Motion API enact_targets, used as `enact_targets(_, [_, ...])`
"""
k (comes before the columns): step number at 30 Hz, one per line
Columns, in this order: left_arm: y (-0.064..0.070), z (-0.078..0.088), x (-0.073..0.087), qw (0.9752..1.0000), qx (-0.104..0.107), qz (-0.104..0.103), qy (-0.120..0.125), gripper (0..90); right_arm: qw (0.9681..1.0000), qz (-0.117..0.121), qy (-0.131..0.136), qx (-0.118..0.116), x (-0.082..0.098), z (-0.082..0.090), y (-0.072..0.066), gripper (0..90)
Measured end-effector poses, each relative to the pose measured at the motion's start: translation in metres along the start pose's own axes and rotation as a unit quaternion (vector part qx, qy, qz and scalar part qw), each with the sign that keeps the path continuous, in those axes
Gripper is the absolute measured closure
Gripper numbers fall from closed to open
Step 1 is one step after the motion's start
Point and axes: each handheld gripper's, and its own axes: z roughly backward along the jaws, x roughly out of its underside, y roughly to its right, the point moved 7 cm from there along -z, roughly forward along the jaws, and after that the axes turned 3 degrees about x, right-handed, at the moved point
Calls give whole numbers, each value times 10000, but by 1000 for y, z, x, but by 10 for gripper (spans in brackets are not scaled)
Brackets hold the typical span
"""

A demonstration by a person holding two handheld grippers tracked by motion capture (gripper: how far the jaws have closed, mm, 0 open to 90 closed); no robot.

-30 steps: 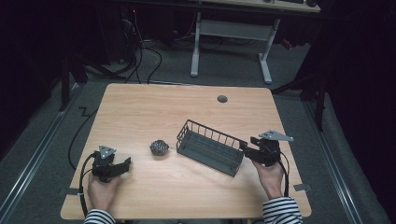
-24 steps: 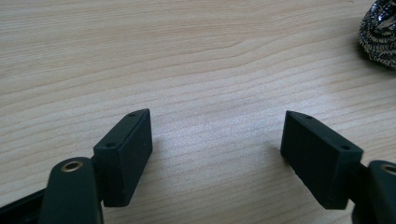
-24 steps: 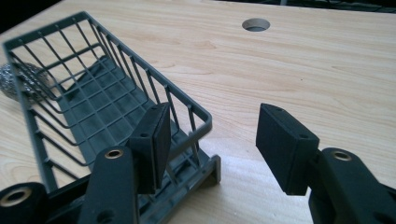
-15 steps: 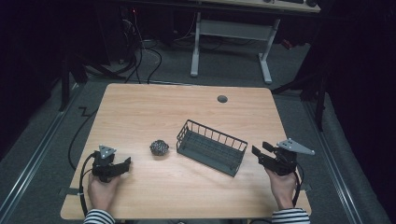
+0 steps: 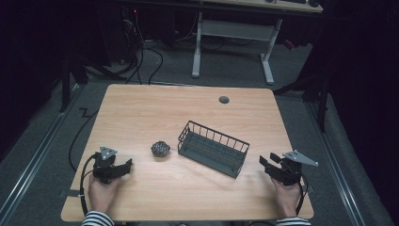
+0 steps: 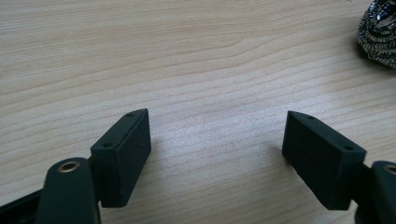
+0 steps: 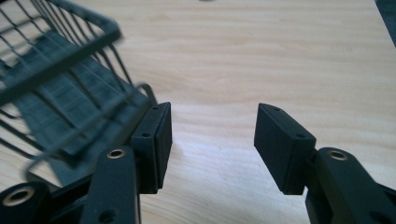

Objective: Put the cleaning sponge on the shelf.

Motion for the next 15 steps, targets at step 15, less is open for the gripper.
enact_targets(15, [0, 1, 0, 9999, 90, 102, 28, 242, 9956, 252, -657, 625, 33, -31, 12, 408])
